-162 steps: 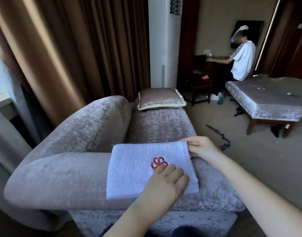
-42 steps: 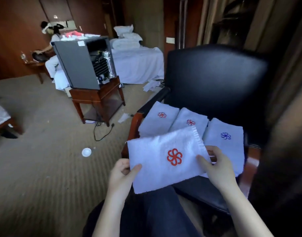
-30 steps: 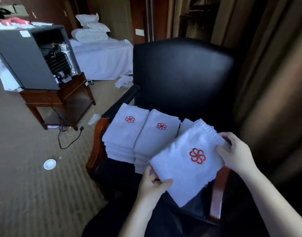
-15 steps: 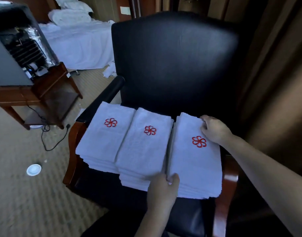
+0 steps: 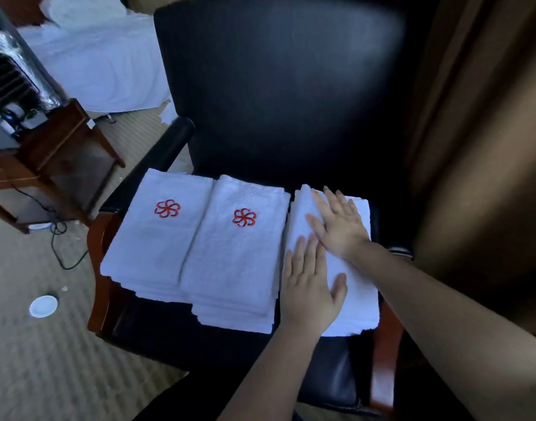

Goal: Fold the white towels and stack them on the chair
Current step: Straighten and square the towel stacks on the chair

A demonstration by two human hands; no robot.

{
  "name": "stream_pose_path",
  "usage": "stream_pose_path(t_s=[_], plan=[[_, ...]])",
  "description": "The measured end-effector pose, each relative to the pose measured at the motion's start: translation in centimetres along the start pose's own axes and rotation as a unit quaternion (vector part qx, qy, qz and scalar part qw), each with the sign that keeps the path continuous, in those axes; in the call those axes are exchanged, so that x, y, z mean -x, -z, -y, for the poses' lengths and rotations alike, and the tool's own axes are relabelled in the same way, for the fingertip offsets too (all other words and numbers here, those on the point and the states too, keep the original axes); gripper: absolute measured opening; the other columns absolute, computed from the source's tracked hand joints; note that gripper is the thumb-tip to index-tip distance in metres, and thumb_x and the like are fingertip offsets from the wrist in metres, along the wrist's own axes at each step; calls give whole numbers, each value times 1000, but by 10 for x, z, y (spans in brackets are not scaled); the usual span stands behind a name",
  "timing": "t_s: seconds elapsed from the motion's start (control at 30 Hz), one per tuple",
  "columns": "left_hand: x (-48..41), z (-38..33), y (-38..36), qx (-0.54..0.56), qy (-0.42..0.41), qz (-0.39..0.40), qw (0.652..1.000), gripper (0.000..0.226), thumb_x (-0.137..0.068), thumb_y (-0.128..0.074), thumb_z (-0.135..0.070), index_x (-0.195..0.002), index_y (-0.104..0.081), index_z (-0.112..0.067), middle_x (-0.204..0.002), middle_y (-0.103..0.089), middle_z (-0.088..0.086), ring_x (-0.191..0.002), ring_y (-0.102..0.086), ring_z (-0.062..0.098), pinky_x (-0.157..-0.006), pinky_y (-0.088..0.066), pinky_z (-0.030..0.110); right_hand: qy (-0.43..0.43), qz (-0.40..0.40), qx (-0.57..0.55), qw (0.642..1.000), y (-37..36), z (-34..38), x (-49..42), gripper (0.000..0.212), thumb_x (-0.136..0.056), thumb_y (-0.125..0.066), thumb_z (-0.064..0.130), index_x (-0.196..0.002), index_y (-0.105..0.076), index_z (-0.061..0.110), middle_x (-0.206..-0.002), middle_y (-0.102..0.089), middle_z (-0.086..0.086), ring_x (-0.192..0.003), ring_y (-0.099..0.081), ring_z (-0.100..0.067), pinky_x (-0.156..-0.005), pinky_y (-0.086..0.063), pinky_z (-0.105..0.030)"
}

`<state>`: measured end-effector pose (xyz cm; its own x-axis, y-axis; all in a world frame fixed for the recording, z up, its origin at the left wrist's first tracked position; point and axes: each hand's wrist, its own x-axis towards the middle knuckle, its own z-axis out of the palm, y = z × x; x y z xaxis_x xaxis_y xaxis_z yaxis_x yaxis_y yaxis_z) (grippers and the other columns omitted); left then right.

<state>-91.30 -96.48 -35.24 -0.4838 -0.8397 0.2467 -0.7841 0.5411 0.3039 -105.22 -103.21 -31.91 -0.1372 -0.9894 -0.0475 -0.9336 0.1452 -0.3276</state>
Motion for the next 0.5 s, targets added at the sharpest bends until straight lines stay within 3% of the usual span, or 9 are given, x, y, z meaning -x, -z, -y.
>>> stream_pose_path(t_s=[0.3, 0.5], plan=[[-9, 7, -29, -5, 7, -59, 998, 66, -92, -37, -48, -142, -47, -5, -151, -41, 8, -146, -26, 24, -119, -18, 41, 15, 1, 14, 1000, -22, -11, -21, 60, -99, -17, 57, -148, 16, 47, -162, 9, -9, -149, 6, -30, -120, 5, -44], [-7, 15, -36, -9, 35, -32, 999, 66, -91, -34, -48, -143, -46, -8, -153, -39, 5, -147, -25, 21, -118, -20, 41, 15, 13, 65, 998, -35, -9, -30, 57, -98, -17, 59, -151, 1, 47, -163, 4, -7, -148, 4, -30, -120, 5, -46]])
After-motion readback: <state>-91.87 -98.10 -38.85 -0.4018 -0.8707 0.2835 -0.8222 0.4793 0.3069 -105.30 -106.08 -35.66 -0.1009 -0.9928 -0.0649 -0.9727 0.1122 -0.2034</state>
